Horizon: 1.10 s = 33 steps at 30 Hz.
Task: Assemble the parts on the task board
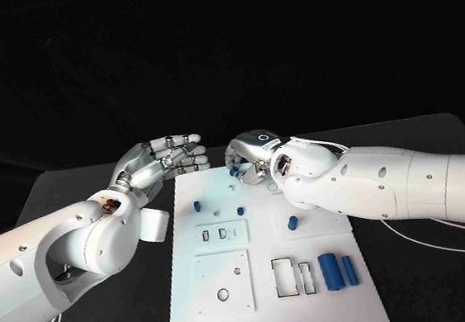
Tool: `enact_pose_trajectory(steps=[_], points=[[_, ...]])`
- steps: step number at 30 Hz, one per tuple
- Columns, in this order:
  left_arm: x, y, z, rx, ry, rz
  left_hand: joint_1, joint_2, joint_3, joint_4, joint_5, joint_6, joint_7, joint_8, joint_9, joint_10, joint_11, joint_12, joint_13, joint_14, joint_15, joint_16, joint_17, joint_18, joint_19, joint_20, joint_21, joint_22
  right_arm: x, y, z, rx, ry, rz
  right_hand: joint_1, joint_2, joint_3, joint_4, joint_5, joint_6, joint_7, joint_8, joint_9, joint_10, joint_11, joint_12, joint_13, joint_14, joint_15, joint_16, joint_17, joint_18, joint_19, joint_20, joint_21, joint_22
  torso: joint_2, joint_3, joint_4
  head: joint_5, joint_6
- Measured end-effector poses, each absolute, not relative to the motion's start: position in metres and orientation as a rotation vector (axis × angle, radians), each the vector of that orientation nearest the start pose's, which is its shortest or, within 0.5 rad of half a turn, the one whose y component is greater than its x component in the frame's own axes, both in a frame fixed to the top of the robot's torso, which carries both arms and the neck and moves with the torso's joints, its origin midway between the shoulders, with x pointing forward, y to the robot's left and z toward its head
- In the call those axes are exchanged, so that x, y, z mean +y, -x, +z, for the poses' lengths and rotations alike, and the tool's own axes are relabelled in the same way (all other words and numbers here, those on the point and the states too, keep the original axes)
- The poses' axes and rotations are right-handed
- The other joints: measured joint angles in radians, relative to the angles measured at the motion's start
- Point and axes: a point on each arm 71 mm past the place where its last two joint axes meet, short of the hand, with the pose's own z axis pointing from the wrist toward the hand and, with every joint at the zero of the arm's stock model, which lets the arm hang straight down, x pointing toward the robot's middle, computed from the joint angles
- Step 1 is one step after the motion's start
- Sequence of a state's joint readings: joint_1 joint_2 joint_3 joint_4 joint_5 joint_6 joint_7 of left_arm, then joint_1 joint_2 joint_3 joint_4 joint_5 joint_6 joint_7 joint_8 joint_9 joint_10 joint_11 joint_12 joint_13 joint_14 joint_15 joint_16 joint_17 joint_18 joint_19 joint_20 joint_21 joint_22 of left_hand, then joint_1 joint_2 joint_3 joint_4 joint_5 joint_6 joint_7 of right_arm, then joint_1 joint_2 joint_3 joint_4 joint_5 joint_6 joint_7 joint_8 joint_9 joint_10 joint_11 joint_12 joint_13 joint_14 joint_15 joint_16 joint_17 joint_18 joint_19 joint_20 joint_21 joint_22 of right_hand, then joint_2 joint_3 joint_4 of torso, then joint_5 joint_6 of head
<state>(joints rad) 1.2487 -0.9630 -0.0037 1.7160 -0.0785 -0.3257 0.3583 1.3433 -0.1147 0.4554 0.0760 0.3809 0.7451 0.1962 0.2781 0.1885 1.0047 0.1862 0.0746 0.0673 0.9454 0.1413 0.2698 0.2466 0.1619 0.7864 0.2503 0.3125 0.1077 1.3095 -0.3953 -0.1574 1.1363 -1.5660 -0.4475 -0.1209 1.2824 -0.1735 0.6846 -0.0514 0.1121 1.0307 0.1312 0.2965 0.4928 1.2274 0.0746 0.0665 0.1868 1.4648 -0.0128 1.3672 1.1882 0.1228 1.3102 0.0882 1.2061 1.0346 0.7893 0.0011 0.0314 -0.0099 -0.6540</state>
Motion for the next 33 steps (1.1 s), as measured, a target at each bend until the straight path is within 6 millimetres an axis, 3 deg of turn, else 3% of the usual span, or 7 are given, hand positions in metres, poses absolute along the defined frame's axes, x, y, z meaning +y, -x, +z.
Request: enact_pose_trajectory(steps=[2,6,14,17,22,30,33], points=[[0.21,-0.463,-0.128,1.42,0.978,-1.611,-0.005,0.005,0.003,-0.003,0.0,-0.004,-0.004,0.0,0.0,0.0,0.0,0.0,0.0,0.0,0.0,0.0,0.0,0.0,0.0,0.0,0.0,-0.001,-0.073,-0.543,-0.171,1.462,0.356,0.595,0.0,0.0,0.004,0.001,0.0,-0.006,0.004,-0.007,0.001,-0.006,-0.005,-0.002,0.0,0.0,0.0,0.0,-0.002,0.0,-0.003,0.003,0.0,-0.002,0.0,0.0001,-0.0005,0.0,0.0],[0.209,-0.463,-0.128,1.421,0.976,-1.613,-0.005,0.005,0.003,-0.003,0.0,-0.004,-0.004,0.0,0.0,0.0,0.0,0.0,0.0,0.0,0.0,0.0,0.0,0.0,0.0,0.0,0.0,-0.001,-0.071,-0.543,-0.172,1.467,0.361,0.597,0.001,-0.002,0.016,-0.002,-0.004,-0.036,0.016,-0.028,-0.004,-0.054,0.011,-0.002,0.018,0.002,0.013,-0.002,-0.019,0.0,-0.024,0.013,-0.016,-0.018,0.001,0.0004,-0.0006,0.001,-0.001],[0.209,-0.463,-0.127,1.422,0.976,-1.615,-0.011,0.0,0.003,-0.003,-0.004,-0.004,-0.004,0.0,0.0,0.0,0.0,0.0,0.0,0.0,0.0,0.0,0.0,0.0,0.0,0.0,0.0,-0.001,-0.074,-0.544,-0.173,1.477,0.361,0.593,-0.031,-0.057,0.006,-0.007,0.001,-0.096,0.048,-0.075,-0.022,-0.185,0.045,-0.002,-0.025,-0.009,0.045,-0.046,-0.105,0.0,-0.101,0.043,-0.099,-0.112,0.001,0.0006,-0.0016,0.004,-0.003],[0.21,-0.463,-0.127,1.422,0.976,-1.614,-0.011,0.0,0.003,-0.003,-0.004,-0.006,-0.001,0.0,0.0,0.0,0.0,0.0,0.0,0.0,0.0,0.0,0.0,0.0,0.0,0.0,0.0,-0.001,-0.078,-0.543,-0.173,1.479,0.357,0.593,-0.032,-0.062,-0.008,-0.012,0.001,-0.096,0.048,-0.076,-0.025,-0.201,0.05,-0.002,-0.031,-0.017,0.048,-0.058,-0.136,0.016,-0.116,0.047,-0.122,-0.138,0.001,0.0012,-0.0023,0.004,-0.006],[0.212,-0.464,-0.128,1.42,0.978,-1.609,-0.011,0.0,0.006,-0.006,-0.004,-0.007,0.0,0.0,0.0,0.0,0.0,0.0,0.0,0.0,0.0,0.0,0.001,0.0,0.0,0.0,0.0,-0.001,-0.088,-0.536,-0.172,1.48,0.352,0.607,-0.03,-0.065,-0.014,-0.016,0.001,-0.096,0.048,-0.076,-0.025,-0.204,0.05,0.002,-0.032,-0.022,0.05,-0.058,-0.143,0.016,-0.121,0.05,-0.125,-0.145,0.001,0.0017,-0.0031,0.005,-0.008],[0.215,-0.466,-0.128,1.417,0.981,-1.6,-0.011,0.0,0.006,-0.006,-0.004,-0.011,-0.003,0.0,0.0,0.0,0.0,0.0,0.0,0.0,0.0,0.0,0.001,0.0,0.0,0.0,0.0,-0.002,-0.134,-0.523,-0.155,1.481,0.288,0.618,-0.036,-0.064,-0.038,0.002,0.016,-0.091,0.043,-0.076,-0.027,-0.171,0.04,0.046,-0.031,-0.014,0.042,-0.042,-0.118,0.016,-0.097,0.044,-0.1,-0.1,-0.006,0.0013,-0.0095,-0.009,0.002],[0.218,-0.467,-0.129,1.414,0.983,-1.594,-0.011,0.0,0.006,-0.006,-0.004,-0.011,-0.003,0.0,0.0,0.0,0.0,0.0,0.0,0.0,0.0,0.0,0.001,0.0,0.0,0.0,0.0,-0.002,-0.158,-0.521,-0.145,1.488,0.23,0.616,-0.066,-0.081,-0.067,0.021,0.028,-0.104,0.041,-0.095,-0.033,-0.14,0.035,0.072,-0.024,-0.003,0.036,-0.022,-0.09,0.016,-0.072,0.04,-0.077,-0.067,-0.01,0.0014,-0.0151,-0.012,0.004]])
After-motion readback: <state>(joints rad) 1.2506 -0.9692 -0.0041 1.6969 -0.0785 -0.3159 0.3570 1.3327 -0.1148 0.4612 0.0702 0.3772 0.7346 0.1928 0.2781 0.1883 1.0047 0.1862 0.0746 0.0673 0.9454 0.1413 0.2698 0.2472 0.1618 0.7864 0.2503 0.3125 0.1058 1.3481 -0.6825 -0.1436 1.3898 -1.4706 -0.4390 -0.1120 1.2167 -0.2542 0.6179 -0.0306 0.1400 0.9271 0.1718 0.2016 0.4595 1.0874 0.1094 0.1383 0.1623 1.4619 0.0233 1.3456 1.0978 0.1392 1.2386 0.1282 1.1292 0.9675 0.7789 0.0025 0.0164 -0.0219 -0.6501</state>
